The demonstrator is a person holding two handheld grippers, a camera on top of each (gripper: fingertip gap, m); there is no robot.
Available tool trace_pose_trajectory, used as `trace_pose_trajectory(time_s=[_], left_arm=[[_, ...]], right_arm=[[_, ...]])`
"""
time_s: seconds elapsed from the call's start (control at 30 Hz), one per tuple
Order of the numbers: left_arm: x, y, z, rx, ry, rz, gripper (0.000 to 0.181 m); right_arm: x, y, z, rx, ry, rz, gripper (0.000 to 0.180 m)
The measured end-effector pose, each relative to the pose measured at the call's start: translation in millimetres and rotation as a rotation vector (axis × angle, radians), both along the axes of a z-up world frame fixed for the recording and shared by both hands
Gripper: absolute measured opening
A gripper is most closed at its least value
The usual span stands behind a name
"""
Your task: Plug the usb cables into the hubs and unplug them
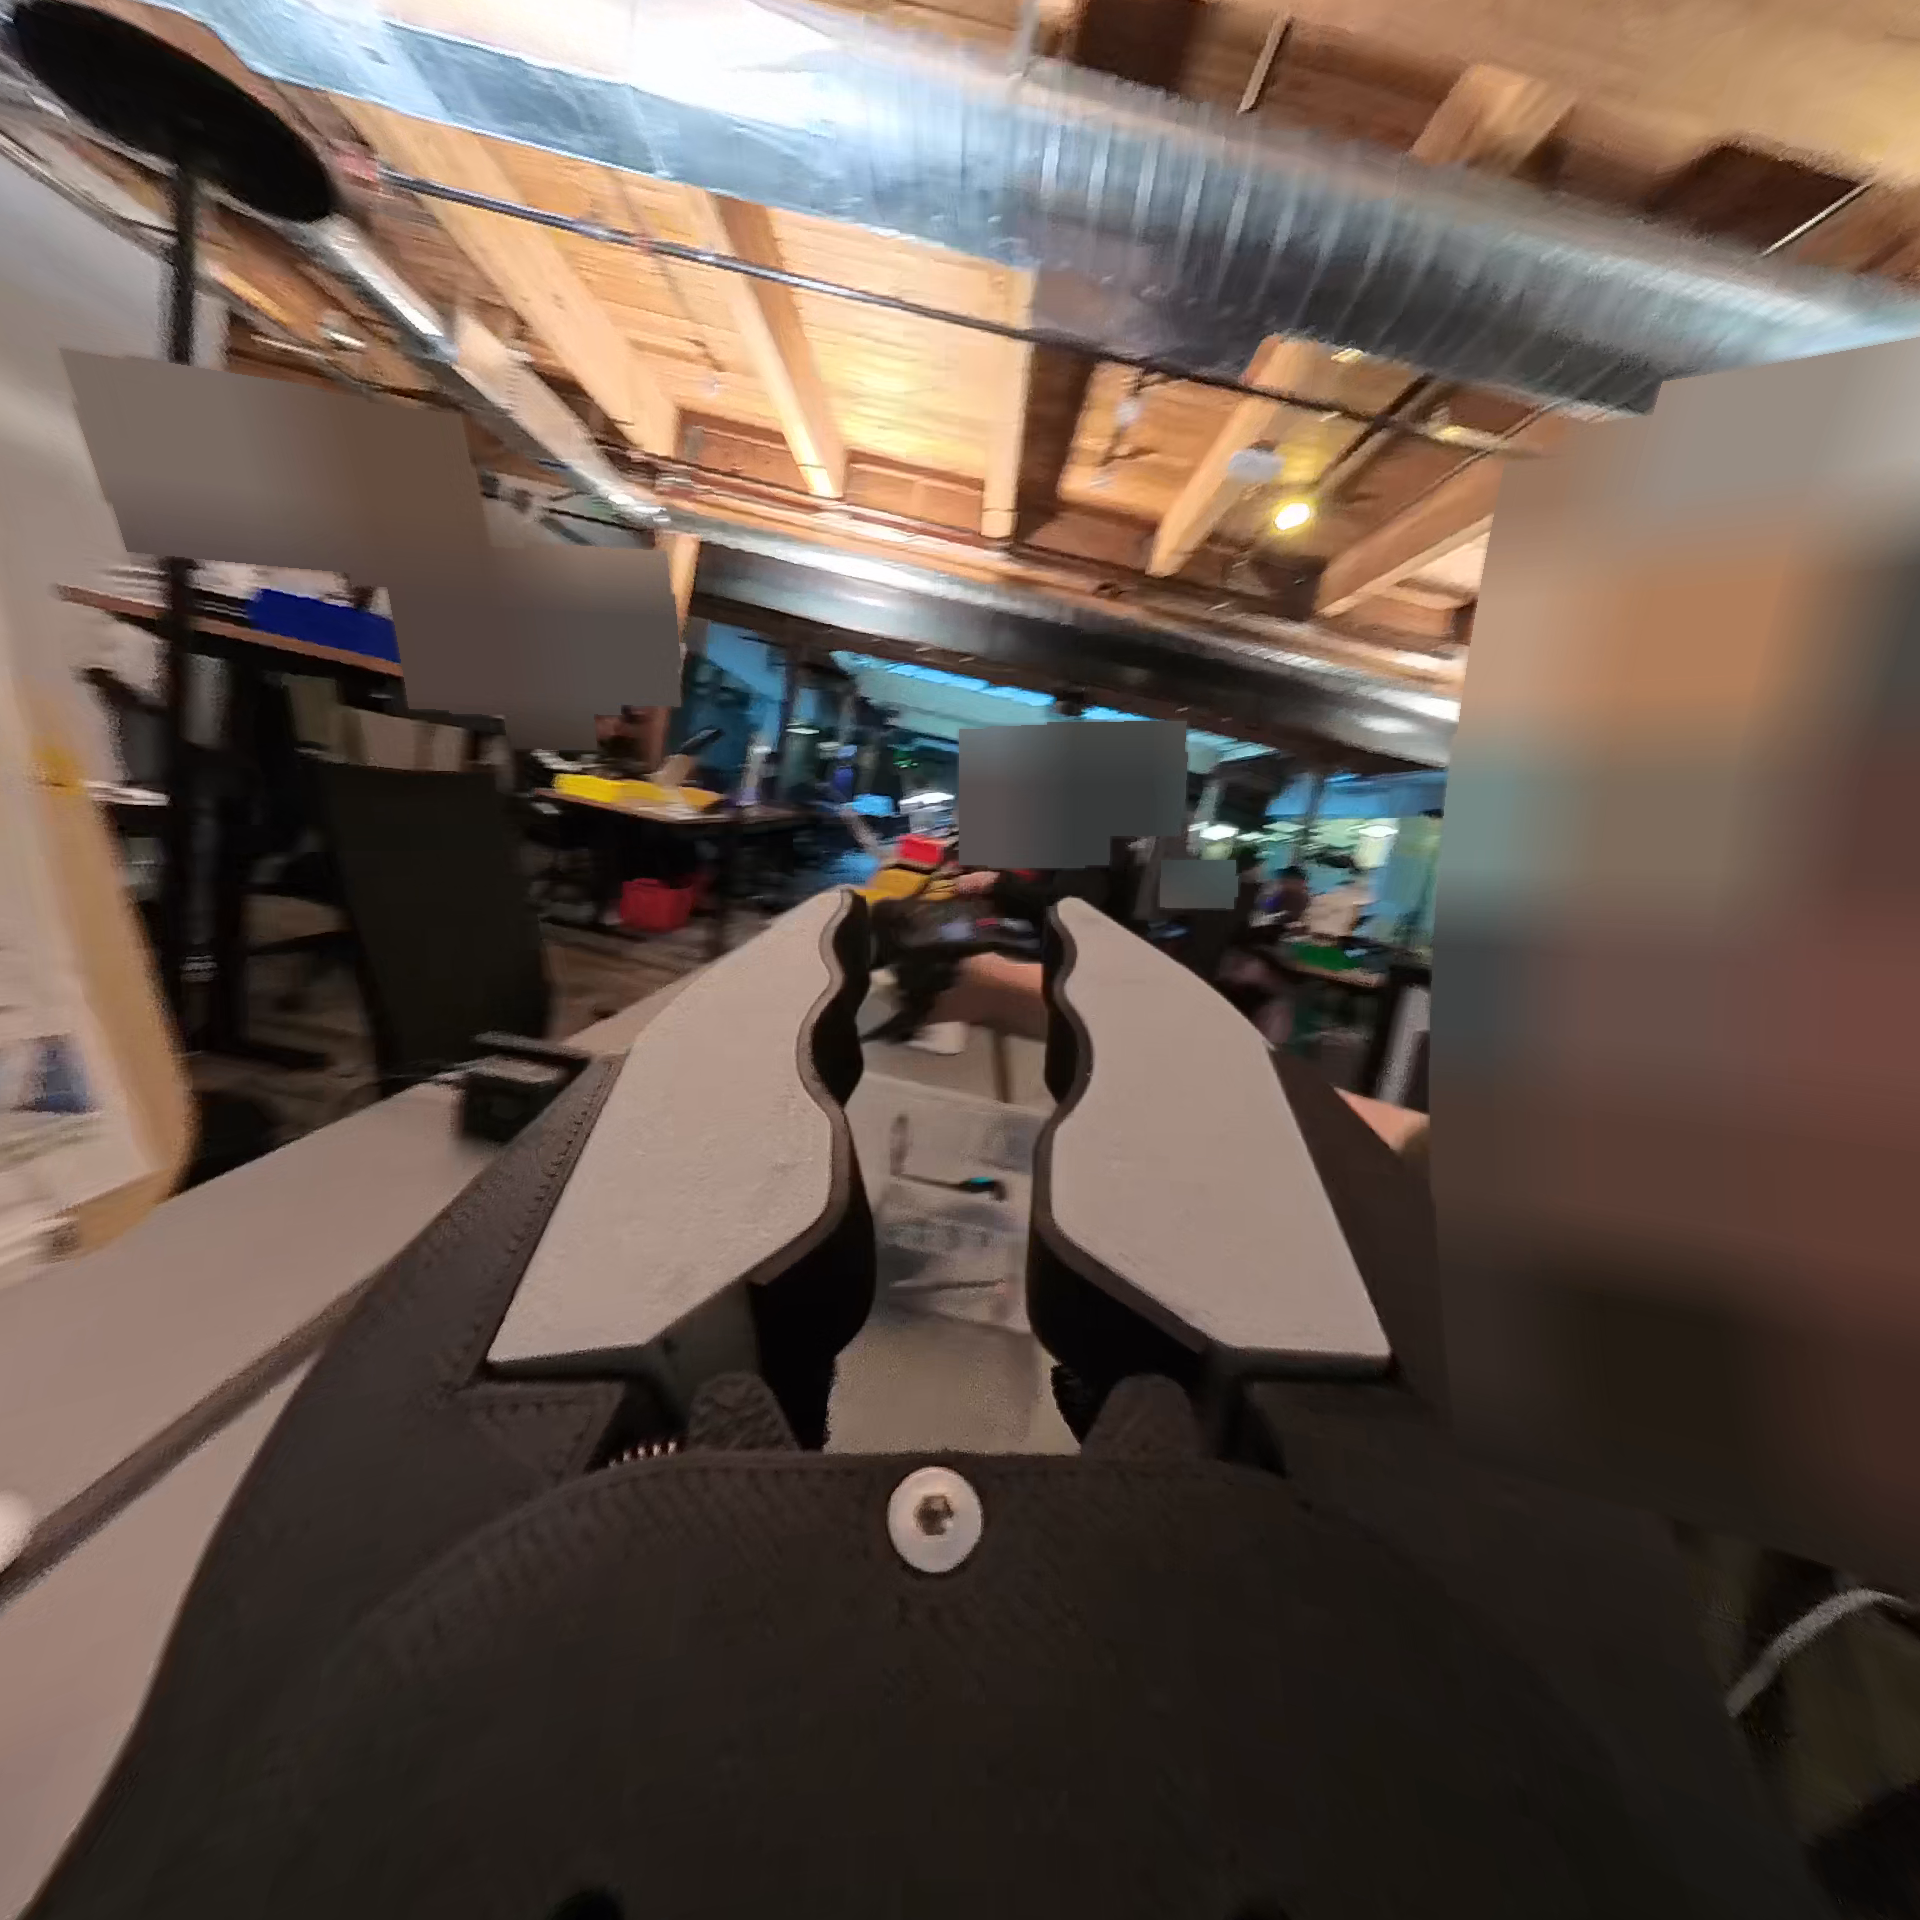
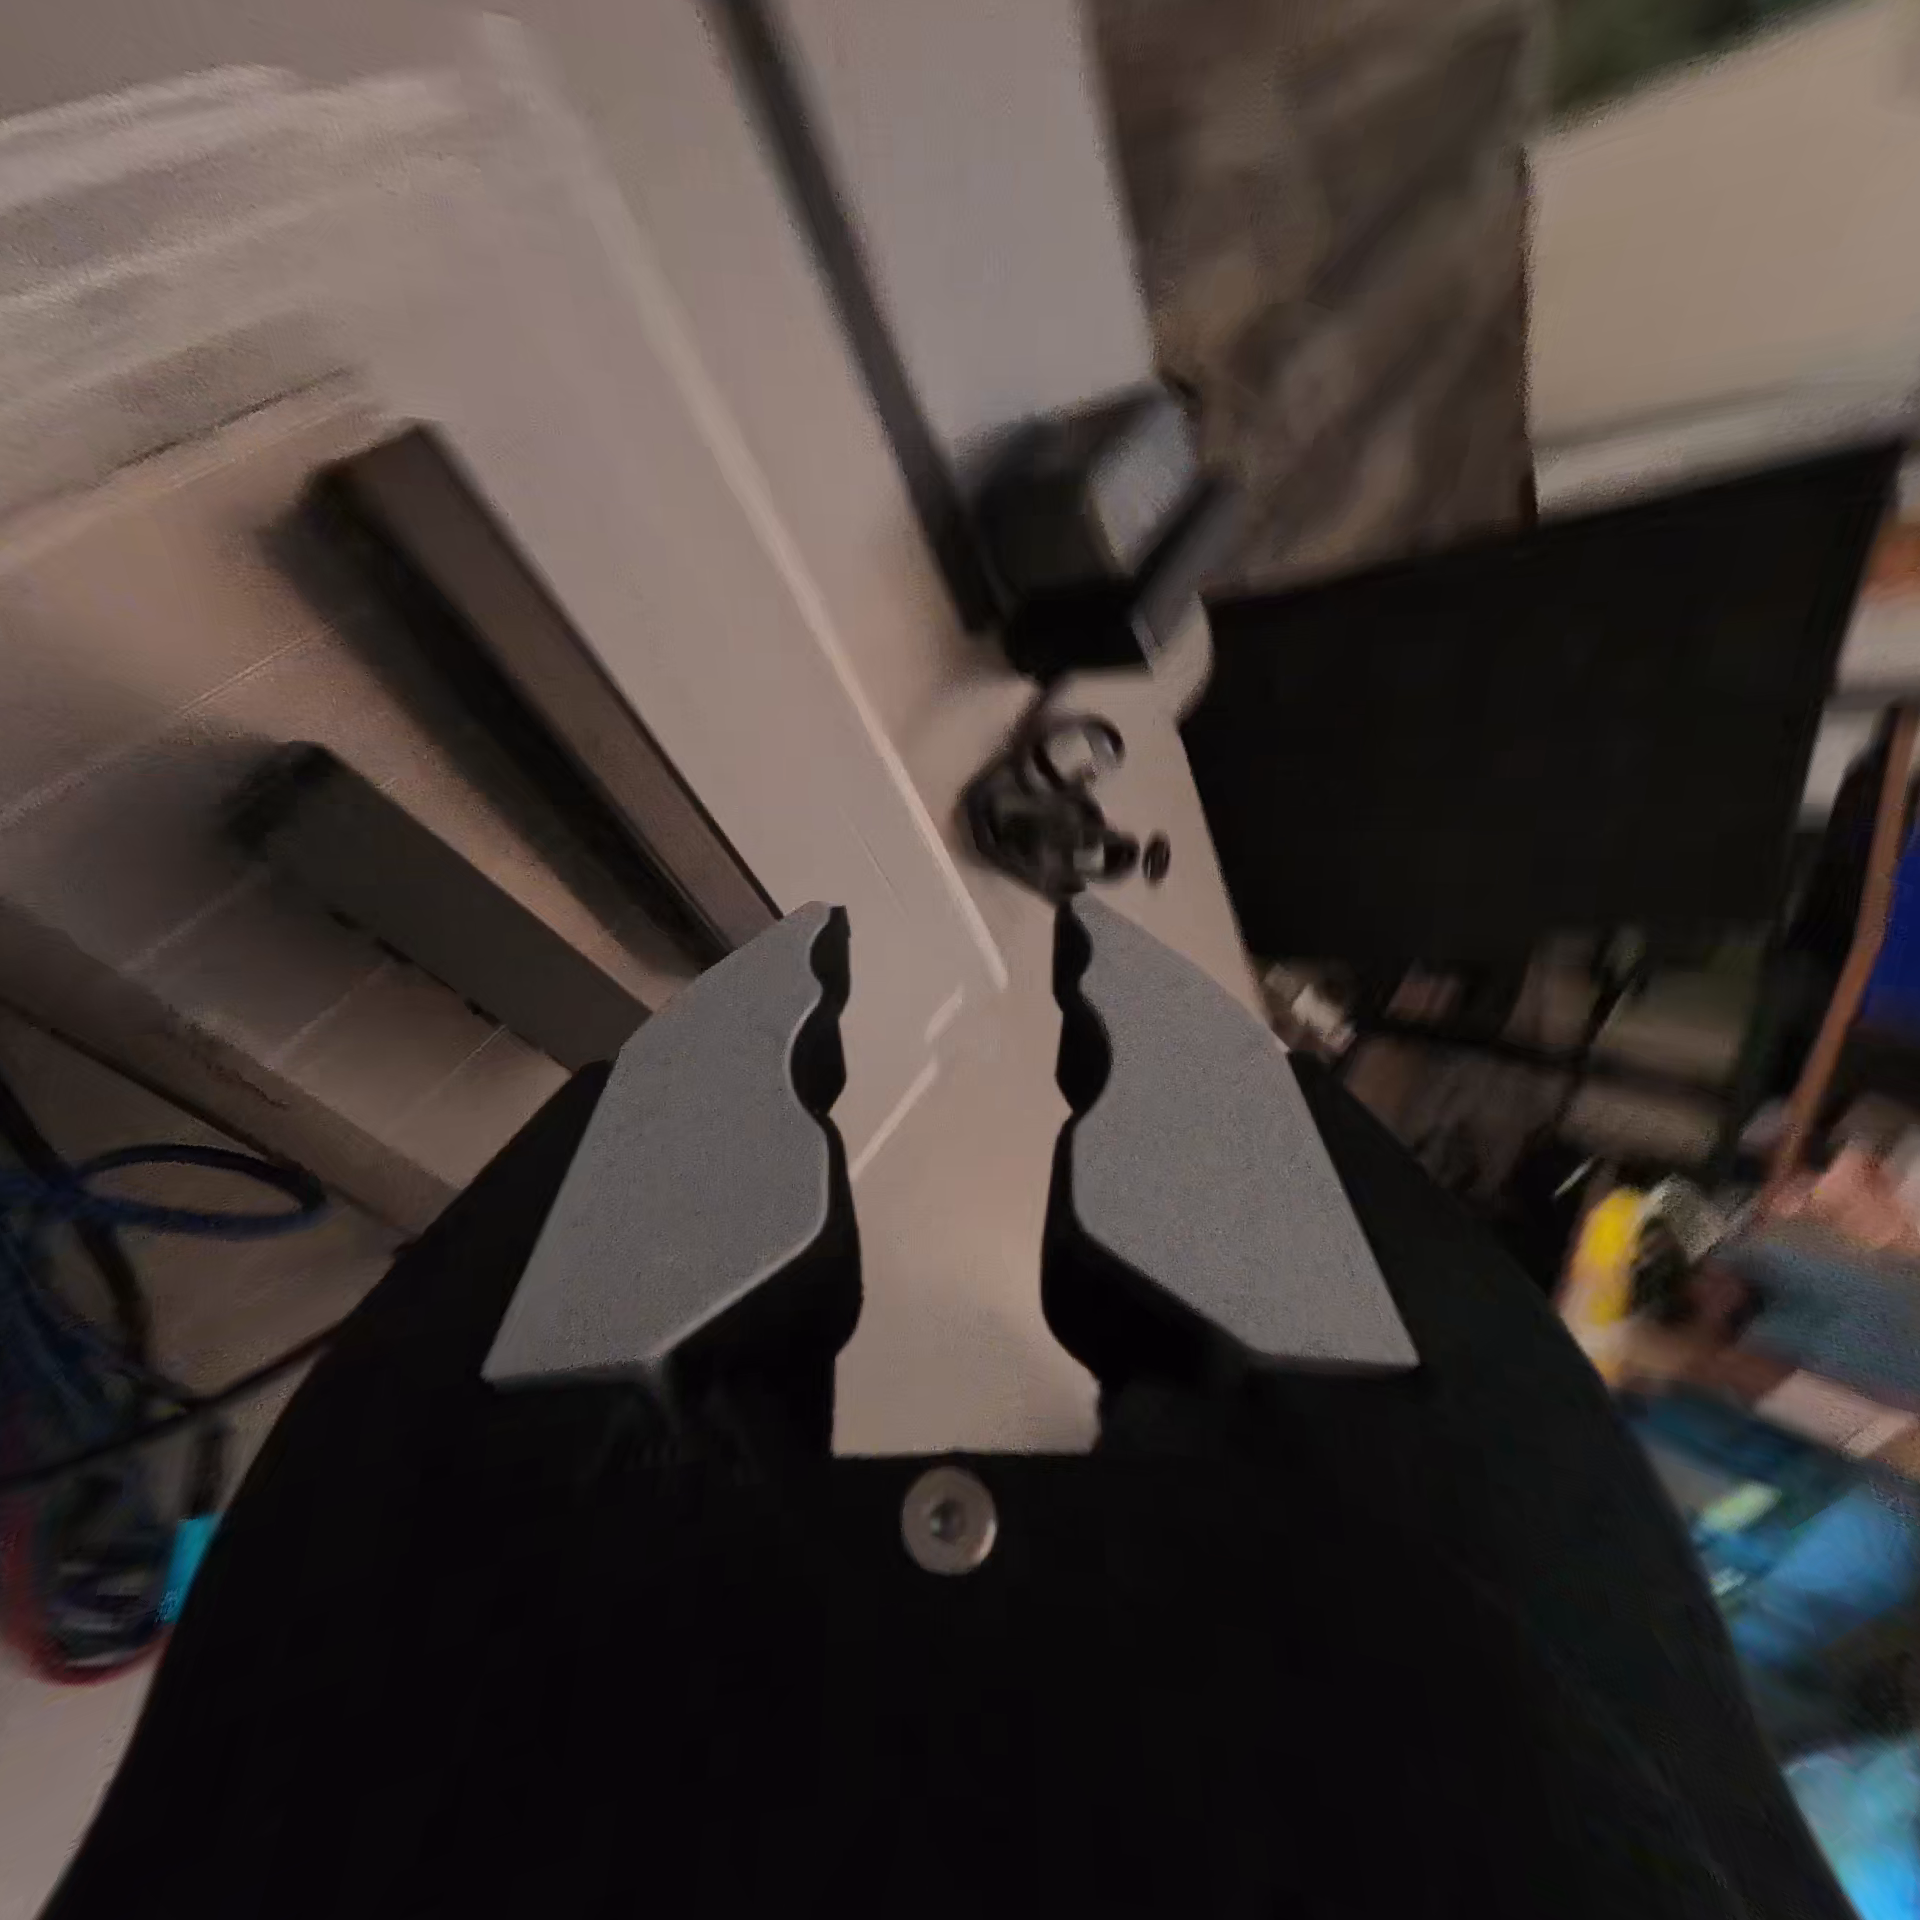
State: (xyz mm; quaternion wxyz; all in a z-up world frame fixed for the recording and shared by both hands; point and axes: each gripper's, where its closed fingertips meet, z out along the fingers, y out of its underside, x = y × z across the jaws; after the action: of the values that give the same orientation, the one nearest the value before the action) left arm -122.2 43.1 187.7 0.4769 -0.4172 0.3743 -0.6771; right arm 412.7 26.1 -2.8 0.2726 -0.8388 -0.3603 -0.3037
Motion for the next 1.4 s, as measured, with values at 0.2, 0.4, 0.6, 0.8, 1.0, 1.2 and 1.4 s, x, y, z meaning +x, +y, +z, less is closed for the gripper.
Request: trace_pose_trajectory(time_s=[0.2, 0.4, 0.6, 0.8, 1.0, 1.2, 1.4], left_arm=[[-91, 22, 4, 0.181, 0.287, 0.625, 0.039], [-243, 58, -49, 0.028, 0.742, 1.165, 0.043], [-357, 75, -126, -0.44, 0.854, 1.22, 0.048], [-360, 95, -221, -0.756, 1.041, 0.982, 0.056], [-349, 93, -260, -0.87, 1.108, 0.807, 0.031], [-342, 85, -272, -0.866, 1.188, 0.737, 0.015], [-337, 92, -278, -0.766, 1.423, 0.83, 0.01]], right_arm=[[48, -111, -47, 0.014, 0.72, -0.519, 0.06], [30, -162, -109, -0.202, 0.895, -0.645, 0.021], [18, -169, -115, -0.289, 0.812, -0.698, 0.007], [-3, -172, -114, -0.315, 0.814, -0.732, 0.007], [-30, -166, -114, -0.313, 0.794, -0.76, 0.007], [-66, -149, -114, -0.324, 0.757, -0.734, 0.008], [-115, -121, -113, -0.332, 0.735, -0.69, 0.009]])
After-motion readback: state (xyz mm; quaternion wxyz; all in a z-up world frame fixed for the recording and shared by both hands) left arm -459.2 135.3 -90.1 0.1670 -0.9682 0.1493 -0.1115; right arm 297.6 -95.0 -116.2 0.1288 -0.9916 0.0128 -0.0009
